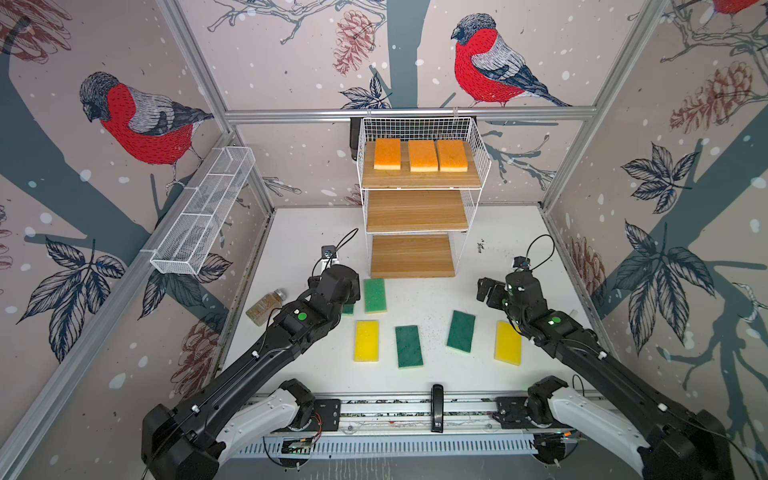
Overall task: Place and organize the cleaning sponges onto the shelf
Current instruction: 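Withdraw the left gripper from the shelf down toward the table sponges, then move the right gripper over the dark green pad while the left hovers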
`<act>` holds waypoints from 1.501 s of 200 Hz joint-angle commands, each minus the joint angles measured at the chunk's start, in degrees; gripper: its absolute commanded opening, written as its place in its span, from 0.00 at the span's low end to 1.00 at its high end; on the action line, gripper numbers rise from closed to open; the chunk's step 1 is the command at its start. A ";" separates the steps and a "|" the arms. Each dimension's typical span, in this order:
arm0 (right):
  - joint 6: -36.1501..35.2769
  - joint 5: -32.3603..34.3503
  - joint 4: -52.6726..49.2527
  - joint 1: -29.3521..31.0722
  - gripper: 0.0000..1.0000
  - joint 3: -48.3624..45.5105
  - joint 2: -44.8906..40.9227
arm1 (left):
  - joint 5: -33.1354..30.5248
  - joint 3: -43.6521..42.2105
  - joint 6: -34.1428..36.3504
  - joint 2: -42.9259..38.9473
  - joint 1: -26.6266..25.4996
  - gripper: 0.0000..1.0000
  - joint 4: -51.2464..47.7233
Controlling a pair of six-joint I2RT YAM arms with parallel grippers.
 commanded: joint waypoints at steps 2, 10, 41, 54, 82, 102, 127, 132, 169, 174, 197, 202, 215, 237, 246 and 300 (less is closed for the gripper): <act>2.57 -0.36 -0.75 0.07 0.99 -1.47 0.31 | -0.07 -3.15 -4.25 -0.89 0.12 0.82 5.99; 3.36 -0.82 -1.12 0.06 0.99 -2.01 0.50 | 0.19 -3.91 -4.79 -0.80 0.21 0.82 6.57; 5.26 -1.13 -3.43 0.01 1.00 -3.13 1.37 | 0.46 -5.28 -6.30 0.32 0.30 0.83 6.99; 5.75 -1.27 -4.00 0.08 1.00 -3.30 1.81 | 0.63 -5.85 -6.60 0.59 0.26 0.83 7.34; 6.89 -2.63 -4.58 0.87 0.99 -3.06 2.96 | 1.48 -6.96 -7.22 0.78 0.26 0.84 8.14; 8.20 -3.16 -4.91 3.13 1.00 -2.98 3.83 | 2.17 -8.20 -7.78 0.86 0.34 0.84 9.02; 11.52 -0.52 -6.16 8.33 1.00 -2.79 4.35 | 3.05 -8.80 -8.75 1.20 0.35 0.84 9.36; 12.41 -0.06 -6.37 9.45 1.00 -2.87 4.44 | 3.30 -8.81 -8.77 1.22 0.43 0.84 9.40; 18.23 1.15 -7.20 16.06 1.00 -3.90 3.93 | 4.65 -8.67 -9.02 0.72 0.43 0.85 9.53; 19.10 1.67 -7.54 17.03 1.00 -3.93 3.94 | 4.96 -8.61 -9.11 0.49 0.43 0.85 9.59; 23.22 3.96 -9.07 21.37 0.99 -4.43 3.43 | 6.18 -9.29 -9.58 -0.52 0.43 0.85 10.09; 24.00 4.19 -9.19 22.25 0.99 -4.60 3.20 | 6.30 -9.40 -9.65 -0.75 0.45 0.85 10.19; 25.48 4.65 -9.50 23.88 1.00 -5.09 2.88 | 6.78 -9.56 -9.82 -0.91 0.43 0.85 10.11; 27.31 4.48 -9.72 26.03 1.00 -5.84 3.46 | 7.94 -9.88 -10.43 -0.78 0.43 0.85 10.40; 28.24 4.57 -9.81 27.26 1.00 -6.03 3.96 | 8.50 -9.91 -10.61 -0.80 0.39 0.85 10.78; 33.81 7.22 -9.97 34.20 0.99 -6.00 7.67 | 9.26 -10.21 -10.68 -2.01 0.46 0.85 10.80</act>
